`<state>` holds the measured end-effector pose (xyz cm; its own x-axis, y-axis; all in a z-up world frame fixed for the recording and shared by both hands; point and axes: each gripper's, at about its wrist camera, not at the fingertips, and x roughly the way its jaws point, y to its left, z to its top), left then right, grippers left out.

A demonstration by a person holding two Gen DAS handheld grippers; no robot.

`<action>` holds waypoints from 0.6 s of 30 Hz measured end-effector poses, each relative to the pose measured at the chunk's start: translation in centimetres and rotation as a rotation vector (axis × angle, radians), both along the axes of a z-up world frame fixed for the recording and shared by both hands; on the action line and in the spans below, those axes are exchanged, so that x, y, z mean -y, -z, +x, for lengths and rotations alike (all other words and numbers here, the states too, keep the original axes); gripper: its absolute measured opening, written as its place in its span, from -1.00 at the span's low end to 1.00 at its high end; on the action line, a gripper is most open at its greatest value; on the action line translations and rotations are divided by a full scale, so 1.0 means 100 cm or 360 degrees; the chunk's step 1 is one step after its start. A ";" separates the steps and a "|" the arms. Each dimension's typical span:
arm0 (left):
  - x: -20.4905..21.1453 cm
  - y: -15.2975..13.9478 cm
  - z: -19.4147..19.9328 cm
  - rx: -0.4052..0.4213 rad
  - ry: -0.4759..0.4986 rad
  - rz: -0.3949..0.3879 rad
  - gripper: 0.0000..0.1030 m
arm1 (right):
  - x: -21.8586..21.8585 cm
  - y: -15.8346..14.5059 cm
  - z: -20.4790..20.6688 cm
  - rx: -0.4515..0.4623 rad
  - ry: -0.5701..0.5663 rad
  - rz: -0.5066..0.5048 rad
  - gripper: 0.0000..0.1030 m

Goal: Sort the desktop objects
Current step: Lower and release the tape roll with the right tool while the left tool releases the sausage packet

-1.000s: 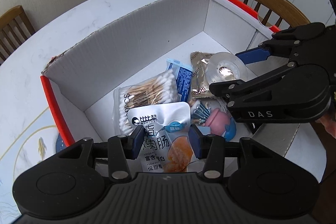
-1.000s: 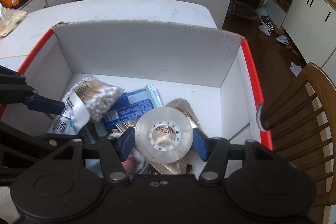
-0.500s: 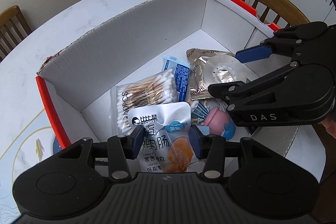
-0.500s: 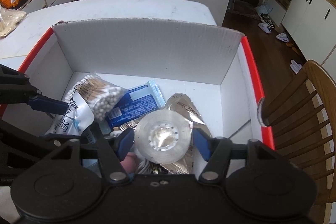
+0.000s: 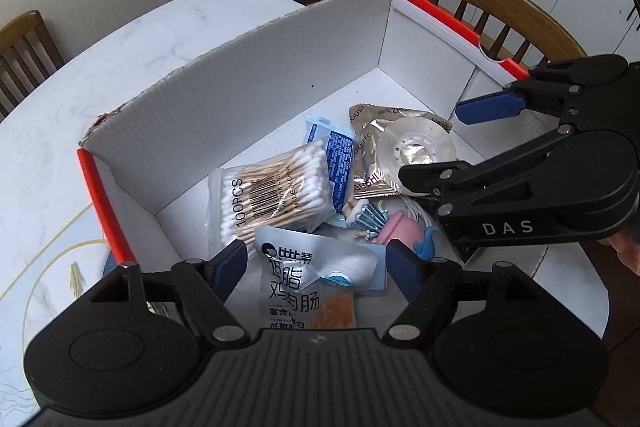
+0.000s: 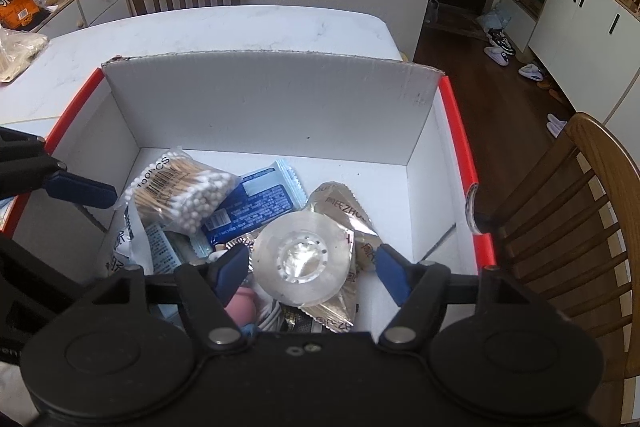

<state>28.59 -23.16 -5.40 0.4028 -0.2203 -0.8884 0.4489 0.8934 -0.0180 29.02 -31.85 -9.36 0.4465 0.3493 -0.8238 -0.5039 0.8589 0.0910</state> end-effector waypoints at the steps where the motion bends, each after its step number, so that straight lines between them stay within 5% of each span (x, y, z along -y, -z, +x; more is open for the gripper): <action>1: -0.001 -0.001 0.000 0.0002 -0.0005 -0.0001 0.47 | 0.000 -0.001 -0.001 0.0002 -0.0003 0.0000 0.37; 18: -0.017 -0.024 -0.014 0.0042 -0.0058 -0.0054 0.47 | 0.004 -0.035 -0.018 0.0040 -0.0035 0.0104 0.39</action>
<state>27.16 -21.43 -3.02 0.4344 -0.2350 -0.8695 0.4168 0.9082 -0.0373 27.26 -32.26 -5.82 0.4584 0.4119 -0.7875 -0.5252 0.8404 0.1338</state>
